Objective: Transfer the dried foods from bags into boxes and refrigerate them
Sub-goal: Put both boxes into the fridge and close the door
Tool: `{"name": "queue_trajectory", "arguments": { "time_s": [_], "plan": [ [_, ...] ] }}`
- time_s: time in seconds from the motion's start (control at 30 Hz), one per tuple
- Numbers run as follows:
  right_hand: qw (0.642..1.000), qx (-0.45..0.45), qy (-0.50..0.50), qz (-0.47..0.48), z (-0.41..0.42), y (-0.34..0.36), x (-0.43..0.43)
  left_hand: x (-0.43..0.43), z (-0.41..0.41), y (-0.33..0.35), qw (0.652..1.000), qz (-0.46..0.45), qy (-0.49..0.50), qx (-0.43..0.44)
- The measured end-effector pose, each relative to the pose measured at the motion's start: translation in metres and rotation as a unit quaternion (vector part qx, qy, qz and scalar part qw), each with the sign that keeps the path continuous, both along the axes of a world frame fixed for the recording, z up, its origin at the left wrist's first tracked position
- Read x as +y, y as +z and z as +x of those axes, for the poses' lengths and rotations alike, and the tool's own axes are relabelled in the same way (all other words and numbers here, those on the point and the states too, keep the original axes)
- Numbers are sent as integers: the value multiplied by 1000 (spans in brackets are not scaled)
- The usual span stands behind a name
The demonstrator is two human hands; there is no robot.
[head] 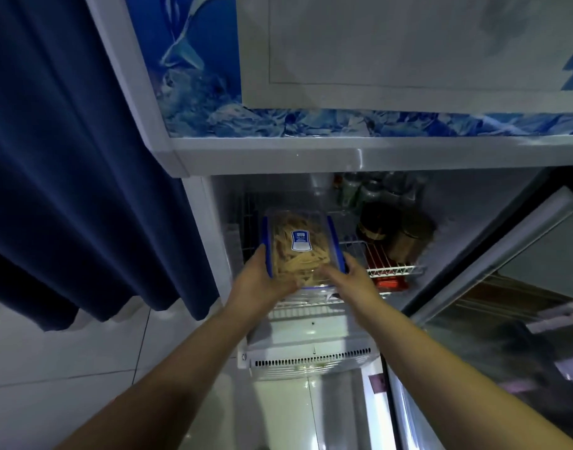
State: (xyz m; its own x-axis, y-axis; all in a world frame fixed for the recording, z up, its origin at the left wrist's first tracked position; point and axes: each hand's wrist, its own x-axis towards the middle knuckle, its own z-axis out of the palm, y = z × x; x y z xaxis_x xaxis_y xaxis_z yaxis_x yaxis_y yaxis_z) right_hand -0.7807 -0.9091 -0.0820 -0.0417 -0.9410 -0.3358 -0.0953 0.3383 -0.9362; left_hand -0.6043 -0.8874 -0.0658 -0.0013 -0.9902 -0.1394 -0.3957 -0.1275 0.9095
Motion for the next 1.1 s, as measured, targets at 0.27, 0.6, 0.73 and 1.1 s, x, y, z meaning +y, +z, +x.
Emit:
{"name": "queue_trajectory", "arguments": {
  "time_s": [0.27,0.6,0.73,1.1],
  "plan": [
    [1000,14,21,-10,2,-14,-56,-45,-6,-28,990,-32,2,-138],
    [991,55,87,-90,3,-28,-91,-77,-22,-42,971,-64,68,-220],
    [989,44,107,-96,1,-40,-92,-81,-20,-52,955,-59,58,-284],
    [986,92,96,-104,-1,-64,-106,-89,-14,-72,930,-123,64,-339]
  ]
}}
